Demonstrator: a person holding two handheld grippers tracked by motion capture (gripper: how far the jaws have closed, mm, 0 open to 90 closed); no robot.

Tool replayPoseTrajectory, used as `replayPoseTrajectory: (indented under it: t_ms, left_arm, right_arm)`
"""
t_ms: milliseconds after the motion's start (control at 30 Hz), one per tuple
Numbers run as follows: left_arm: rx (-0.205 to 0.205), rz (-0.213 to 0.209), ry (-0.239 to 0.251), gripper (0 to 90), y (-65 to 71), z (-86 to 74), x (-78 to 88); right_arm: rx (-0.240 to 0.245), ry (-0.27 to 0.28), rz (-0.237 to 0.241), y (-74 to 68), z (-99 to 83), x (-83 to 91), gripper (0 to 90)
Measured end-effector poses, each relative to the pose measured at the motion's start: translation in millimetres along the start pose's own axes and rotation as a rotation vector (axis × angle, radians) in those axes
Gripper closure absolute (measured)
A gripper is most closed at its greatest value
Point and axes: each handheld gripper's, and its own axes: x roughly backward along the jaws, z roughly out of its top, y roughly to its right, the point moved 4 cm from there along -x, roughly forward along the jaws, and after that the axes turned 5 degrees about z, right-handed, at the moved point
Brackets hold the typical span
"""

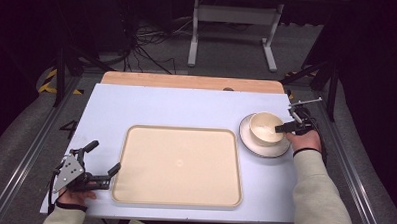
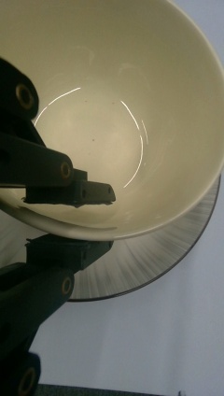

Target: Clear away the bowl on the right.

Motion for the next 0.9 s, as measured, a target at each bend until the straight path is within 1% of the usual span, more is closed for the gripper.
replayPoseTrajectory:
  t_ms: [67, 133, 300, 367, 567, 633, 800, 900]
  left_arm:
    - [0.0, 0.001, 0.0, 0.2, -0.2, 0.0, 0.0]
    - [0.0, 0.003, 0.0, 0.2, -0.2, 0.0, 0.2]
    - [0.0, 0.001, 0.0, 0.2, -0.2, 0.0, 0.1]
    - [0.0, 0.001, -0.001, 0.2, -0.1, 0.0, 0.0]
    - [0.0, 0.002, -0.002, 0.2, -0.2, -0.2, 0.0]
    - [0.001, 0.002, -0.002, 0.2, -0.3, -0.2, 0.0]
    - [0.002, 0.005, -0.002, 0.2, -0.8, -0.3, 0.0]
    - [0.002, 0.005, 0.0, 0.2, -1.0, -0.2, 0.0]
  right_arm:
    - [-0.007, -0.002, -0.013, -0.4, 0.1, -0.5, 79.0]
    - [-0.018, -0.003, -0.013, -0.1, 0.3, -0.3, 79.7]
    - [-0.022, -0.005, -0.034, -0.8, 0.6, -0.3, 82.8]
    - [-0.029, -0.002, -0.025, -1.1, 0.6, -0.2, 83.1]
    - [-0.039, -0.003, -0.025, -1.5, 0.3, 1.3, 83.7]
    - [-0.045, 0.008, -0.017, -2.2, 0.8, 2.5, 84.1]
    - [-0.019, 0.016, -0.046, -5.7, 1.0, 7.3, 84.3]
    - [-0.02, 0.028, -0.044, -7.4, 2.2, 10.2, 83.8]
